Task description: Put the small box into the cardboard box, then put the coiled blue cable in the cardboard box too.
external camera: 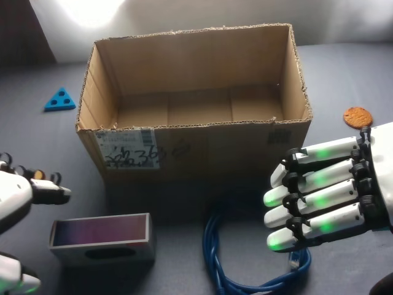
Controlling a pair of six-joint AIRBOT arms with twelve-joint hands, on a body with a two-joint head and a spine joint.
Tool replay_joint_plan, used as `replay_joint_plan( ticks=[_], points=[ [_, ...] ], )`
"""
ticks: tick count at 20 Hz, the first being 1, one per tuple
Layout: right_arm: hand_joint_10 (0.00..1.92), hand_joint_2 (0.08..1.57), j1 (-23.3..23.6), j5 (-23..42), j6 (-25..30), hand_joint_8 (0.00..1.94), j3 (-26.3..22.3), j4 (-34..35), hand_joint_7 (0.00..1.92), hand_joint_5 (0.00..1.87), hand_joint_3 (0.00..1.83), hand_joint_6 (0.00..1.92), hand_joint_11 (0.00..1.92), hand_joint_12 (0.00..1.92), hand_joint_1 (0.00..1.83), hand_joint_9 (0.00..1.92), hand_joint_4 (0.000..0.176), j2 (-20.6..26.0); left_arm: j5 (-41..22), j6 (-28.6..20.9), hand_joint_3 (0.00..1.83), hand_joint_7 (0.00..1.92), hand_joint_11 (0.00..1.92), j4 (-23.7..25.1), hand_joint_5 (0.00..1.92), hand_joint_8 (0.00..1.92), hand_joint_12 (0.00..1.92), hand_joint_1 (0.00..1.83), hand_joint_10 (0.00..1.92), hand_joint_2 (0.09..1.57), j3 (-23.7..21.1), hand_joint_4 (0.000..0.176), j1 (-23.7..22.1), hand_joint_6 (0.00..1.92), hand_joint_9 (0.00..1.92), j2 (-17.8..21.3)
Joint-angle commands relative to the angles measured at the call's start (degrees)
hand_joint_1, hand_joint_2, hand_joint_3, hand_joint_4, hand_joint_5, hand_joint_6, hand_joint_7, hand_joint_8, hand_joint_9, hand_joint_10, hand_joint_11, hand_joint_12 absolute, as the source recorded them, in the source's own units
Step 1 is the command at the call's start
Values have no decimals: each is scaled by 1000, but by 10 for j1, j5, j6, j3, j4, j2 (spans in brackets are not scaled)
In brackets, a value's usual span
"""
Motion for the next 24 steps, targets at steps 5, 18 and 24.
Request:
replay_joint_plan(
  ticks=[5, 18, 24],
  points=[
    [8, 1156, 2, 52, -1, 4, -2, 40, 380, 405, 1, 4, 0, 829, 441, 339, 0, 5, -89, -9, 13, 369, 0, -3, 326, 0, 770, 1146, 1, 1014, 2, 0, 5, 0, 319, -29],
    [4, 1165, 1, 58, -9, 7, -2, 40, 369, 394, 3, 6, 0, 760, 396, 319, 0, 5, -133, -16, 0, 366, 0, -11, 351, 8, 737, 1125, 13, 972, 19, 0, 9, 10, 295, -104],
    [5, 1147, 1, 66, -9, 1, -2, 40, 385, 414, 1, 4, 0, 838, 418, 343, 0, 5, -157, -18, 5, 376, 0, -12, 349, 1, 750, 1129, 4, 1001, 23, 0, 10, 2, 304, -139]
  ],
)
